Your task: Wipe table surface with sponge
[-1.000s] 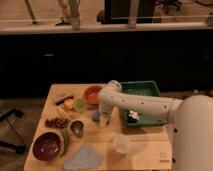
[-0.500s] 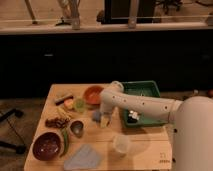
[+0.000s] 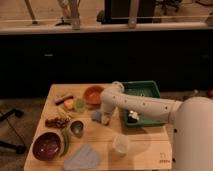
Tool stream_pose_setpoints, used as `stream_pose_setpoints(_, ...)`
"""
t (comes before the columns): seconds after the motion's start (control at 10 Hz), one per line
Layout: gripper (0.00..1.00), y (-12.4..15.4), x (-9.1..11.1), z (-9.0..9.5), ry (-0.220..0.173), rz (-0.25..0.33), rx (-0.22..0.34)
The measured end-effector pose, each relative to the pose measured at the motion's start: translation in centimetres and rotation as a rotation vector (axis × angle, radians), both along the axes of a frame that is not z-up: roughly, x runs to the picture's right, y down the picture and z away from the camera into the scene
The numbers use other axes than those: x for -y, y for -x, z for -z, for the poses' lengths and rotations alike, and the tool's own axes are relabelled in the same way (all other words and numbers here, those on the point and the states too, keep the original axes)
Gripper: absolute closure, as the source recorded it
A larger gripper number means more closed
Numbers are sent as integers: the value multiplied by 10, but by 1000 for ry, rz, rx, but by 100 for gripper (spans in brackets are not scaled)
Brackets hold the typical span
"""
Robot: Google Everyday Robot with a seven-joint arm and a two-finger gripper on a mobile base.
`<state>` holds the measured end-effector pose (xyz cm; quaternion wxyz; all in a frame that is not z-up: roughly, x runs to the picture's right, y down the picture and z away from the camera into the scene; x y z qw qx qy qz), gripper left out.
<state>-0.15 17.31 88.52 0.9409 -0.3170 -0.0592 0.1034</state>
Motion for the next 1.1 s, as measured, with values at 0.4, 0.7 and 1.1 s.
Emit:
stream_pose_setpoints(0.4, 100, 1, 0, 6, -12, 22, 22)
stream_pose_setpoints(0.7, 100, 2, 3, 14, -15, 62, 63)
stream_pose_setpoints(1.1, 100, 3, 7, 22, -16, 115, 112)
